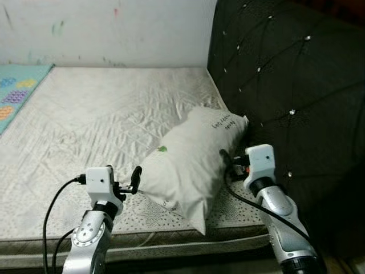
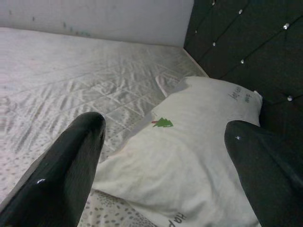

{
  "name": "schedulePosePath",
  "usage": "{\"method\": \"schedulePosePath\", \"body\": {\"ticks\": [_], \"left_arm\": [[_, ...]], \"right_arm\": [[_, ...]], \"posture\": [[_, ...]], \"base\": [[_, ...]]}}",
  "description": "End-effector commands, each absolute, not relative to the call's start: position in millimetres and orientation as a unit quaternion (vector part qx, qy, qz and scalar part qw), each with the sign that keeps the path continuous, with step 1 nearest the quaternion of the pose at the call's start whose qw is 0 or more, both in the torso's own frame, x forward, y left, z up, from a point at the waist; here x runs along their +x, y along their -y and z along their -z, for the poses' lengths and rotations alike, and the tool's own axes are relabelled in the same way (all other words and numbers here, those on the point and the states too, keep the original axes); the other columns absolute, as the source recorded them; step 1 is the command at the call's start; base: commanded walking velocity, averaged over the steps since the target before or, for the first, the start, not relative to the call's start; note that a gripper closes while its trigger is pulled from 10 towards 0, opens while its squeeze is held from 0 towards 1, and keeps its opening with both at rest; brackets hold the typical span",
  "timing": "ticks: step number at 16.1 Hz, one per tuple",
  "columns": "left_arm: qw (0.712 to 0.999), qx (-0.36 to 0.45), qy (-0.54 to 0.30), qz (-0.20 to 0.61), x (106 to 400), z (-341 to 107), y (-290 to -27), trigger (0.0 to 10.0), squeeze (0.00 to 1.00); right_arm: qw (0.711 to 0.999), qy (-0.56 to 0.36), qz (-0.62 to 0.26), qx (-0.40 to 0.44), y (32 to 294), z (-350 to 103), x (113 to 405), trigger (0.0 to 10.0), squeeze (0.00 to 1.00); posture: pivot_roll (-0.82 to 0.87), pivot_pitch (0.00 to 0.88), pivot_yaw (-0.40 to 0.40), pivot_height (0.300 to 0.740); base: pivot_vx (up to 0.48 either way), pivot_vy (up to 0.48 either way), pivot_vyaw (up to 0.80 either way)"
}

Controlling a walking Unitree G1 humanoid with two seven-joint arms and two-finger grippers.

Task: Clean up the room

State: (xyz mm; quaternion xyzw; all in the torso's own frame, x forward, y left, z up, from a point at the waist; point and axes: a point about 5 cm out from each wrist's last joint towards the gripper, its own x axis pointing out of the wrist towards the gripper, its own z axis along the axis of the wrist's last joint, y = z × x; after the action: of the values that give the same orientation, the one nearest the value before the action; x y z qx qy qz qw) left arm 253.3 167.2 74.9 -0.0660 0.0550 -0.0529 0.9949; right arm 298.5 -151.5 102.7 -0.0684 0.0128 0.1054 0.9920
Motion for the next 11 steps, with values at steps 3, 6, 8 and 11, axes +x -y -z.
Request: {"method": "schedulePosePath", "body": {"ticks": [3,6,8,11], "left_arm": [[0.996,-0.061,-0.054,0.047,252.9,-75.9,-170.8,10.0,0.00],[0.996,-0.062,-0.052,0.048,253.1,-76.5,-171.1,10.0,0.00],[0.995,-0.067,-0.051,0.050,253.2,-76.6,-170.8,10.0,0.00],[0.995,-0.073,-0.052,0.050,251.8,-76.8,-170.6,10.0,0.00]], "right_arm": [[0.991,-0.013,-0.118,-0.059,147.3,-103.6,296.9,10.0,0.00],[0.988,-0.017,-0.137,-0.064,143.9,-101.8,295.2,10.0,0.00],[0.987,-0.015,-0.144,-0.066,142.5,-101.4,294.0,10.0,0.00],[0.987,-0.013,-0.144,-0.071,142.5,-101.2,291.6,10.0,0.00]], "posture": [[-0.10,0.000,-0.010,0.740],[-0.10,0.000,-0.013,0.740],[-0.10,0.000,-0.013,0.740],[-0.10,0.000,-0.015,0.740]], "base": [[0.000,0.000,0.00],[0.000,0.000,0.00],[0.000,0.000,0.00],[0.000,0.000,0.74]]}}
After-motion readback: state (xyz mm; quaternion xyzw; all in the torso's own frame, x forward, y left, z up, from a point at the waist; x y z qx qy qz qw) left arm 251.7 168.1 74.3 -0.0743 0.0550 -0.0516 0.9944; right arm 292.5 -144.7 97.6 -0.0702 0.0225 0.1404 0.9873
